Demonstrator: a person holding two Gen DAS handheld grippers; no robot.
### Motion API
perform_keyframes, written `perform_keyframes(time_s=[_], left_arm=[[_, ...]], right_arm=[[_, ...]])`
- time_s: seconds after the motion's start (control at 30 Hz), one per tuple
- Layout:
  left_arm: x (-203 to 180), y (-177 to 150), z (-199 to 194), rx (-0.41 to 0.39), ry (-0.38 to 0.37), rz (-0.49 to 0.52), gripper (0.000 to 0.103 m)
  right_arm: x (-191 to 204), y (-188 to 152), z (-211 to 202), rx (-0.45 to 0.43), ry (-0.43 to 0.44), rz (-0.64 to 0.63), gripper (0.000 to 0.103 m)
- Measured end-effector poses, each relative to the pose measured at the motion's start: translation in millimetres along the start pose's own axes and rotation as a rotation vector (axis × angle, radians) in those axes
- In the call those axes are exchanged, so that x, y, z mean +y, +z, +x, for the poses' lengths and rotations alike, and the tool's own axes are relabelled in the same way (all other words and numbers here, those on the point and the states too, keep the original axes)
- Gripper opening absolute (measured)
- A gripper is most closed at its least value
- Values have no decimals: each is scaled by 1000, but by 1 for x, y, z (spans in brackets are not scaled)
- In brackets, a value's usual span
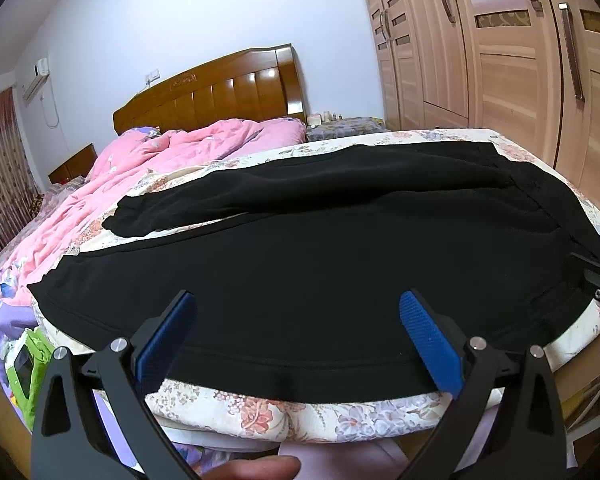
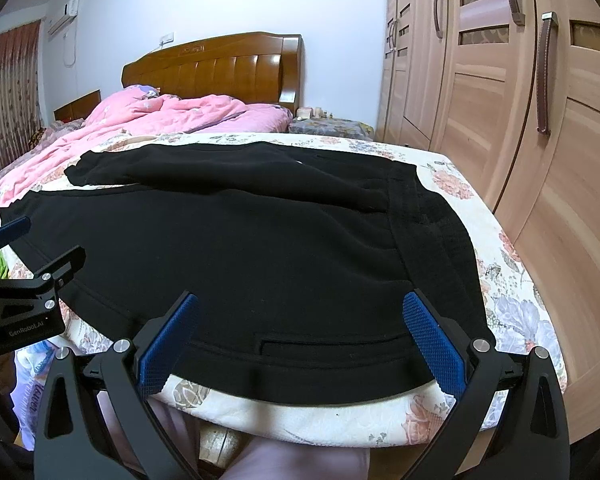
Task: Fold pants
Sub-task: 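Position both grippers open over the waistband of the black pants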
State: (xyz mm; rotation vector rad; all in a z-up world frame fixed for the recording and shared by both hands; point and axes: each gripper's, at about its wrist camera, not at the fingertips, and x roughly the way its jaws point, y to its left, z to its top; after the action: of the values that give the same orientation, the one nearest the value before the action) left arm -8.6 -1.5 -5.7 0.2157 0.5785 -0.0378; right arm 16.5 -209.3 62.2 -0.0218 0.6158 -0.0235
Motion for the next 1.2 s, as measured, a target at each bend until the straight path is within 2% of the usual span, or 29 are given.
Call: perform_keyframes(time_s=[1.2], left_arm=[[5,-6,3,37,-18,-15,101]], right_arm=[[-10,-3,4,18,7,45,99]])
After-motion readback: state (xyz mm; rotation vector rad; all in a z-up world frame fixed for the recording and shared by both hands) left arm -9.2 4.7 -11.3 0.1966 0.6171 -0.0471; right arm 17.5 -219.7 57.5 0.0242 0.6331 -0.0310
